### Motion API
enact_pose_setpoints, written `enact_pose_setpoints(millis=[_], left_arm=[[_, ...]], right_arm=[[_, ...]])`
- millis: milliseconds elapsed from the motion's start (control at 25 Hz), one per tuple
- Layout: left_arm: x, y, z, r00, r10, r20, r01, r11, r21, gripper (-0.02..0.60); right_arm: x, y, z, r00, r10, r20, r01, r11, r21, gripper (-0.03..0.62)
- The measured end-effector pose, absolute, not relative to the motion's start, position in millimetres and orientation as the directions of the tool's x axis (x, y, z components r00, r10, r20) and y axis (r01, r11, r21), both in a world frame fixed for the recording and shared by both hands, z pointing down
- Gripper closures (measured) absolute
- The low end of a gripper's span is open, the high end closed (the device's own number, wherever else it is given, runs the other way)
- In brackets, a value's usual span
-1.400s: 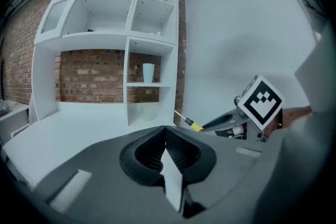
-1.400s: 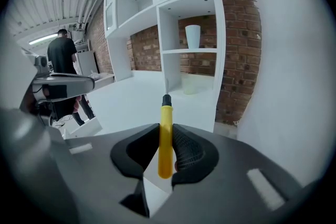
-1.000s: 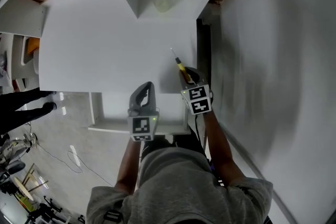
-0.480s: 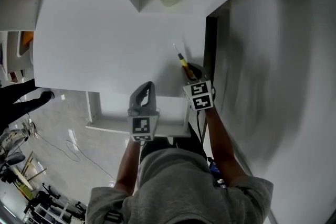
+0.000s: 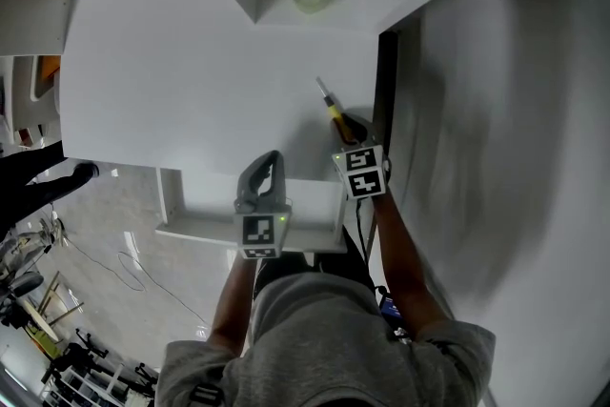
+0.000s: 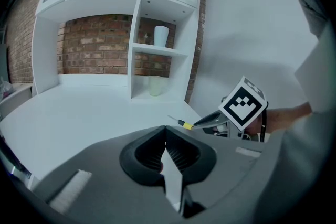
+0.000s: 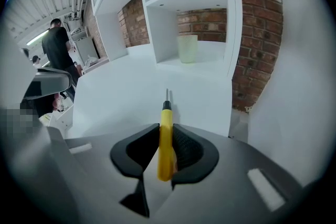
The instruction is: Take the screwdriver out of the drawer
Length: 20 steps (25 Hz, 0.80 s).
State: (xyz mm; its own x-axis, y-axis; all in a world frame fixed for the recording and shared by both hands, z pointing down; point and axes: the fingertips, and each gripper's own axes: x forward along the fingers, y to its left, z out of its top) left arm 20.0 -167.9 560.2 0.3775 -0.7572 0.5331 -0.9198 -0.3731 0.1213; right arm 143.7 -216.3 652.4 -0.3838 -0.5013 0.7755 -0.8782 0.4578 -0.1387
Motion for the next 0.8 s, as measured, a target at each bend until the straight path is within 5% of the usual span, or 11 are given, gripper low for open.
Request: enact_pose_setpoints(millis=[480, 800], left_arm=[[13.8, -159.5, 551.5, 0.368, -0.77, 0.522, -0.924, -0.365, 0.113, 0.569], [8.7, -156.9, 527.5, 0.375, -0.795, 0.477, -0.921, -0.379, 0.092, 0.569]], right_arm=[[145.6, -216.8, 650.8, -0.354, -0.529, 0.771, -0.891, 0.442, -0.106, 0.499], [144.2, -216.0, 617.4, -0.376, -0.604, 0.702, -0.898, 0.425, -0.115, 0.361]])
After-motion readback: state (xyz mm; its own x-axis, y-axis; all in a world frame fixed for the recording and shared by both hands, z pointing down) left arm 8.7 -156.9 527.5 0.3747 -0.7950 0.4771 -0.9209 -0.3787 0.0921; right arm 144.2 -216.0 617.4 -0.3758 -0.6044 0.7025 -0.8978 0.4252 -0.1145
